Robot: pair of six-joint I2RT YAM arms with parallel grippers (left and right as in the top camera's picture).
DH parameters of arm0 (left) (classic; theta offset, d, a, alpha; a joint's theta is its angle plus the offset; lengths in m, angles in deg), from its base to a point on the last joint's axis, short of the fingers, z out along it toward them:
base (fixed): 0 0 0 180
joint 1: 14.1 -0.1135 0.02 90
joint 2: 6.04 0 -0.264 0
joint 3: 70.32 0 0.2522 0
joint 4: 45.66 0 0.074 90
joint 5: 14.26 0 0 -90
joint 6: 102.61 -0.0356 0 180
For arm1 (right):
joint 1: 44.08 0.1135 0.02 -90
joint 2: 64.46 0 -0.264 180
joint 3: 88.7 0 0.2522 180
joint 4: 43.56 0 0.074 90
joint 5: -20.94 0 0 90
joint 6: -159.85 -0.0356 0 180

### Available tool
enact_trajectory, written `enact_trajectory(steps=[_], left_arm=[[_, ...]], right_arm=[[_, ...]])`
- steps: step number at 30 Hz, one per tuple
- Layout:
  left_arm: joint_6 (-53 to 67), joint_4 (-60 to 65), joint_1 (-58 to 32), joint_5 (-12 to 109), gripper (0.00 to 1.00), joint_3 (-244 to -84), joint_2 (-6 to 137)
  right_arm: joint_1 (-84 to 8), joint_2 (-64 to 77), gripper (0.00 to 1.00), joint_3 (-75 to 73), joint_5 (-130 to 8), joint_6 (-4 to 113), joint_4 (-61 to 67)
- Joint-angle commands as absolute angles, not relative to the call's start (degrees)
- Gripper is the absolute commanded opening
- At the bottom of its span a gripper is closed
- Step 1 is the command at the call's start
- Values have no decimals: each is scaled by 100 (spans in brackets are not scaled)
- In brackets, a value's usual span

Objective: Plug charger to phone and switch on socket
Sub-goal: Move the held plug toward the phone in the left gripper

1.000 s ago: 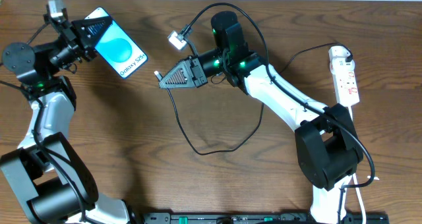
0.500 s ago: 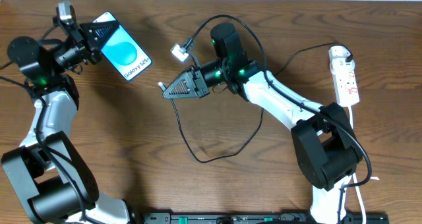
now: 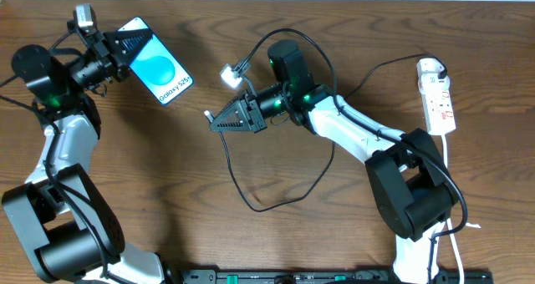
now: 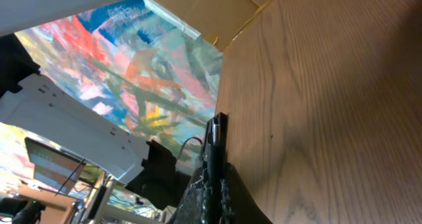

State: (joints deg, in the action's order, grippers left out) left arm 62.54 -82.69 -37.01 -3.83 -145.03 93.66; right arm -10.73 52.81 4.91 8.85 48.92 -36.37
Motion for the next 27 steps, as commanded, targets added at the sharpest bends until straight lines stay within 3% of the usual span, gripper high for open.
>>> enact_trajectory(steps=[1,27], left_arm=[[6040,-8293,-3633,-457,7,-14374,9386],[5640,-7985,-3264,-459,8,-14330,9401]], right_arm=[[-1030,5322,1,452,887,5111,-3650],[-947,5322,1,452,907,4567,-4437]])
